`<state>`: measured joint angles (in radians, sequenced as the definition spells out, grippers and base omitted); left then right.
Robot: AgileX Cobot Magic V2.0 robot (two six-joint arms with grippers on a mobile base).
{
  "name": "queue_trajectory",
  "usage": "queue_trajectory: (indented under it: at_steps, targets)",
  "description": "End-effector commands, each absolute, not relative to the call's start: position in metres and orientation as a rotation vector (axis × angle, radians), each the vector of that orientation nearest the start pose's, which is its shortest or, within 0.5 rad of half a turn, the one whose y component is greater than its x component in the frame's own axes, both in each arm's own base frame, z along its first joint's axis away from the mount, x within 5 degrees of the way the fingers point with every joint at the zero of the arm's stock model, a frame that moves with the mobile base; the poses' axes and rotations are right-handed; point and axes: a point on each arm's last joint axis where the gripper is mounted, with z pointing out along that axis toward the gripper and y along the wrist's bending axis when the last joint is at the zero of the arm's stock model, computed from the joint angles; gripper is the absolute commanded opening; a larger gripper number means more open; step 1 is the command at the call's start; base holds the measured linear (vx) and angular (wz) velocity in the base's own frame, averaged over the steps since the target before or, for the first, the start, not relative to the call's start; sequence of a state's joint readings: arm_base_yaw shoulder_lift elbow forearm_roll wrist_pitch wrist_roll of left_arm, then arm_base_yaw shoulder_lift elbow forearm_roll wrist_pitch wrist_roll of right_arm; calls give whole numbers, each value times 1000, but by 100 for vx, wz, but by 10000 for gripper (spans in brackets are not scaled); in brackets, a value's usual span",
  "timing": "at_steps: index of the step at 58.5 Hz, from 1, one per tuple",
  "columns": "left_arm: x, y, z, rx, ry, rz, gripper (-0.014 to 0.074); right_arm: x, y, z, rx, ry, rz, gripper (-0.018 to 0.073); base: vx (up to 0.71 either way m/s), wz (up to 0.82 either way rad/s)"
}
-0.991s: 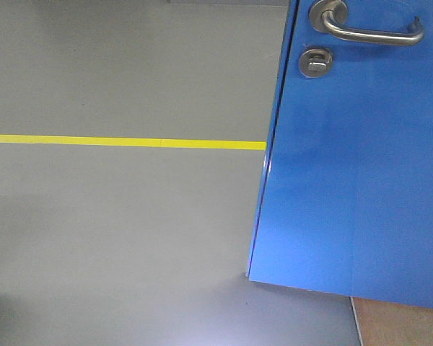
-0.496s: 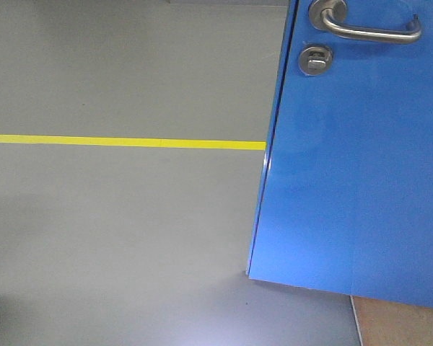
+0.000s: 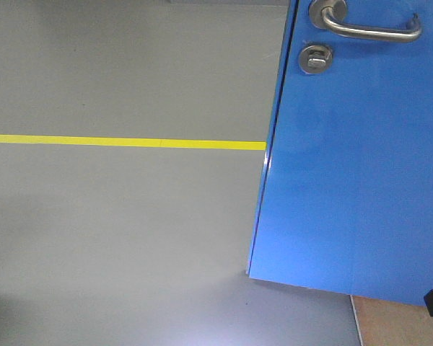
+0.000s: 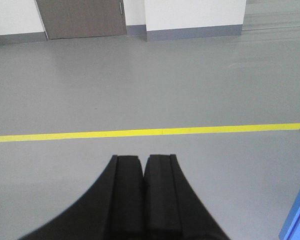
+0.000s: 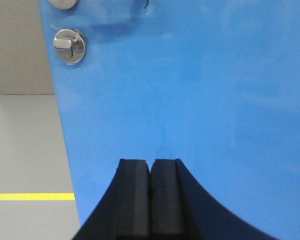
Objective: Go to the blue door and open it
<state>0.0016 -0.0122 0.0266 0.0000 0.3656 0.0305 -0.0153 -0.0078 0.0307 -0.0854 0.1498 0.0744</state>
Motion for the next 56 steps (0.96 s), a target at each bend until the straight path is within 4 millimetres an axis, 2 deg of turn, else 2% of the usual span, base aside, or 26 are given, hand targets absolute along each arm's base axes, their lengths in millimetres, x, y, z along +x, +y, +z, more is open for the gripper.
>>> queue_trajectory:
  at_steps: [1, 56]
  targets:
    - [54, 0, 179, 21, 1771, 23, 70, 57, -1, 192, 6, 1571, -30, -8, 0, 0]
    - [54, 0, 180, 21, 1770, 23, 70, 57, -1, 192, 10, 1574, -26, -8, 0, 0]
